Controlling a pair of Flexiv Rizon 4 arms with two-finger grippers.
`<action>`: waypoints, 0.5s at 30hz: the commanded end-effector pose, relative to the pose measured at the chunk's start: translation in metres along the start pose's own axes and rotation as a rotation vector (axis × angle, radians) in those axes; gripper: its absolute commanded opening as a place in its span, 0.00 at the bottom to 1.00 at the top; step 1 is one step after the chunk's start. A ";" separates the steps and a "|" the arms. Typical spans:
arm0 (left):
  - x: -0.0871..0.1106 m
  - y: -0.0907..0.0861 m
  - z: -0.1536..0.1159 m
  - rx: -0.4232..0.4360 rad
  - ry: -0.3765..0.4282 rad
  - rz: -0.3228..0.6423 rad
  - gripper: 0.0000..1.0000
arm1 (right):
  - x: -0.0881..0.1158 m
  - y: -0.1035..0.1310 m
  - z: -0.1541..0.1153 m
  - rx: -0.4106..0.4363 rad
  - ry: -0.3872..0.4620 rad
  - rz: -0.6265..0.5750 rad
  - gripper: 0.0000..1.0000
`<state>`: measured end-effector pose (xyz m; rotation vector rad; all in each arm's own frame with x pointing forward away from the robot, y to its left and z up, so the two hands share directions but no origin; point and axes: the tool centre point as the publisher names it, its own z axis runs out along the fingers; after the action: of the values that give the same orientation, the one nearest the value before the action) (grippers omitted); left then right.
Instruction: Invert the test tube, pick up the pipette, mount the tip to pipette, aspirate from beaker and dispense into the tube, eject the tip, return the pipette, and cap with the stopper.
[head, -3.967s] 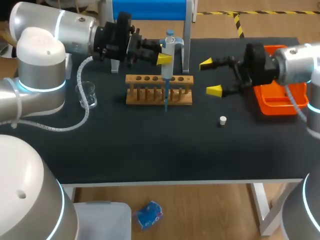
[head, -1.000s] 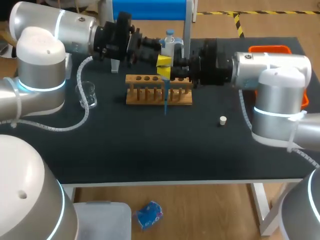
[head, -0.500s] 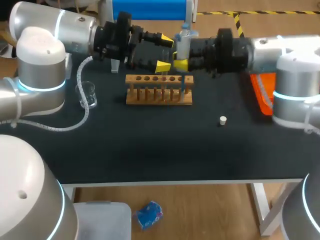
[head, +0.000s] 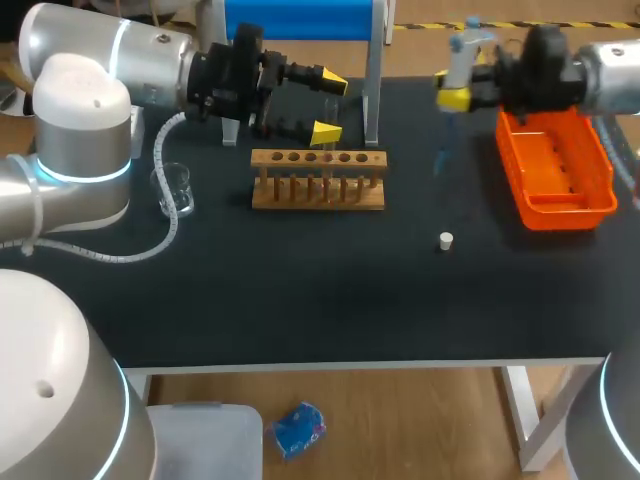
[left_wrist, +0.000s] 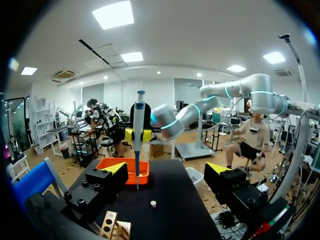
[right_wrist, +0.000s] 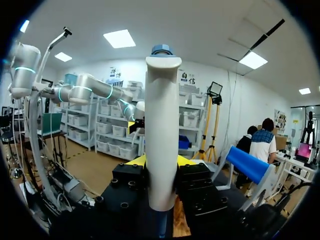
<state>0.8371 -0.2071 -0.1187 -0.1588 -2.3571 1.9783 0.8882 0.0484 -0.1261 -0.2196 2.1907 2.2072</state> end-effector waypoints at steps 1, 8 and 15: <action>0.000 0.001 0.000 0.002 -0.001 0.002 1.00 | -0.001 0.002 -0.083 -0.032 0.028 -0.009 0.00; 0.000 0.001 0.000 0.002 -0.001 0.002 1.00 | 0.004 -0.003 -0.134 -0.030 0.004 -0.017 0.00; 0.000 0.001 0.000 0.002 -0.001 0.002 1.00 | 0.002 -0.011 -0.173 -0.037 -0.038 -0.004 0.00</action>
<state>0.8371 -0.2071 -0.1187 -0.1588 -2.3573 1.9782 0.9026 -0.0952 -0.1340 -0.1807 2.1358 2.2263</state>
